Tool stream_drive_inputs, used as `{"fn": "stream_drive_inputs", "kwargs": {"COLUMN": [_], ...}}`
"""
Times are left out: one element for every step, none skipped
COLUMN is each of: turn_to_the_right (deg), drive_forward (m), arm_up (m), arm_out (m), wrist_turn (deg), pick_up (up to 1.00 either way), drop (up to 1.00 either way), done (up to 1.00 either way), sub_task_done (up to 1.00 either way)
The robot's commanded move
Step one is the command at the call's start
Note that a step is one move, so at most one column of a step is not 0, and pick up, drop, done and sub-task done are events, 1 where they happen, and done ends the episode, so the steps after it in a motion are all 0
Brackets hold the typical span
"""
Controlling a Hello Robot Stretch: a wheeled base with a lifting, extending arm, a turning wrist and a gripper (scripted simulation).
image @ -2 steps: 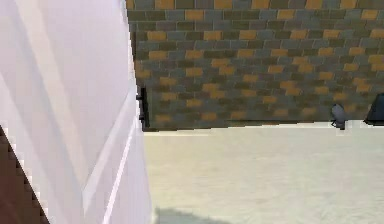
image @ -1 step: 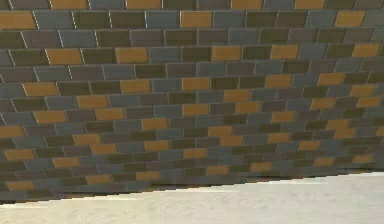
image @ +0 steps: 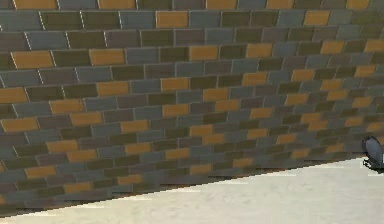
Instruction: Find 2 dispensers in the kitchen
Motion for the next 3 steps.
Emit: {"fn": "stream_drive_inputs", "kwargs": {"turn_to_the_right": [0.0, -36.0, 0.0], "drive_forward": [0.40, 0.00, 0.45], "arm_up": [0.00, 0.00, 0.00], "arm_out": [0.00, 0.00, 0.00], "wrist_turn": [0.0, 0.0, 0.0], "pick_up": [0.00, 0.00, 0.00], "drop": [0.00, 0.00, 0.00], "done": [0.00, 0.00, 0.00], "sub_task_done": [0.00, 0.00, 0.00]}}
